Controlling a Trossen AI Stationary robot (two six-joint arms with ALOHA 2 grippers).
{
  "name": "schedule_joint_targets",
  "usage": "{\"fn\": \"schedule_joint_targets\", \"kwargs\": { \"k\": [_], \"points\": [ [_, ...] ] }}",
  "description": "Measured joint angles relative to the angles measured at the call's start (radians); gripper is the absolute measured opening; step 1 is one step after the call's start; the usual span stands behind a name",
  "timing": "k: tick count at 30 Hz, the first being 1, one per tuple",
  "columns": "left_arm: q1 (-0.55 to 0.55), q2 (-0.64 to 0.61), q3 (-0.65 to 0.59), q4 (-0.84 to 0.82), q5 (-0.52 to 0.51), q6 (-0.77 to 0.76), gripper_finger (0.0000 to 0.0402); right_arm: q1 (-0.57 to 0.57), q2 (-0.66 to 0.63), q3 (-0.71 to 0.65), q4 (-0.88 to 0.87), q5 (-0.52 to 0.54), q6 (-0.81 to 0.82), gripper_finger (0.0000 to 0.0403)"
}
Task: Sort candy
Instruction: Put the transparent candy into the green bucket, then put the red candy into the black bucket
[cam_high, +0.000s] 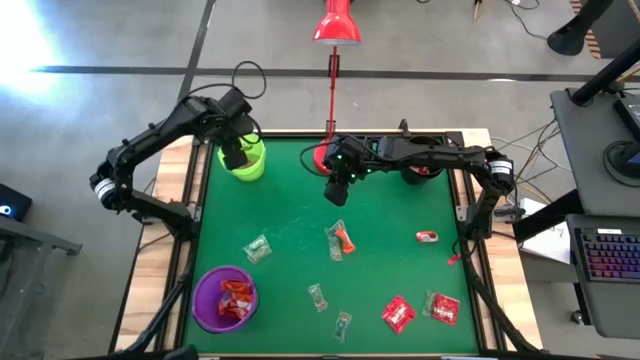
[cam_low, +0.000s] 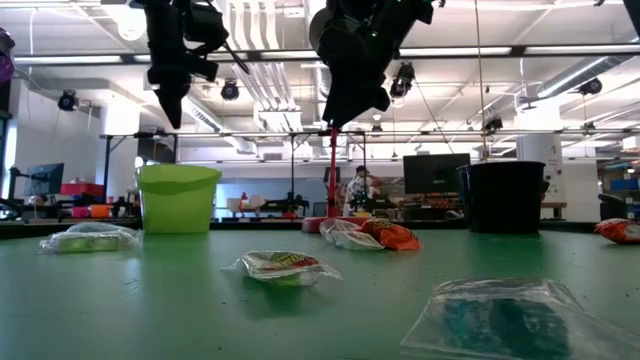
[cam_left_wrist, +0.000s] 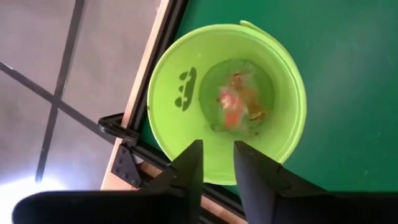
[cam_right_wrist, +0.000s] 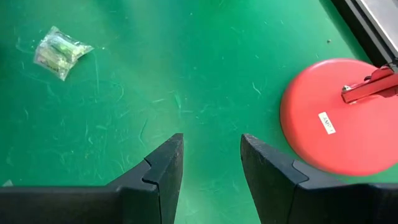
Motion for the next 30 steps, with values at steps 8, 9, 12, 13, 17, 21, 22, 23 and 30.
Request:
{"fn": "schedule_joint_targets", "kwargs": {
  "k": [8,9,12,13,17,21,22,23,30],
  "points": [
    [-0.020,-0.002,0.000,0.005,0.071,-0.082,0.0114,0.001,-0.001,0.000,-0.059,0.000,-0.061,0.0153],
    [-0.029,-0.004,0.000,0.006,0.107,-0.085,0.0115,0.002,-0.002,0.000,-0.091,0.000,-0.070,0.0153],
    [-0.063,-0.011,0.000,0.010,0.208,-0.104,0.0116,0.003,-0.002,0.000,-0.209,0.000,-0.087,0.0153],
    [-0.077,-0.011,0.000,0.011,0.223,-0.106,0.0116,0.003,-0.003,0.000,-0.248,0.000,-0.087,0.0153],
    [-0.144,-0.011,0.000,0.031,0.228,-0.106,0.0116,0.015,-0.002,0.000,-0.390,0.002,-0.080,0.0153],
    [-0.197,-0.011,0.000,0.030,0.225,-0.104,0.0116,0.051,-0.003,0.000,-0.596,0.001,-0.062,0.0153],
    [-0.207,-0.013,0.000,0.030,0.225,-0.104,0.0116,0.062,-0.003,0.000,-0.644,0.001,-0.055,0.0153],
    [-0.216,-0.015,0.000,0.031,0.225,-0.103,0.0116,0.075,-0.003,0.000,-0.684,0.001,-0.045,0.0153],
    [-0.248,-0.030,0.000,0.031,0.224,-0.100,0.0116,0.175,-0.017,-0.001,-0.732,0.001,0.071,0.0153]
  ]
}}
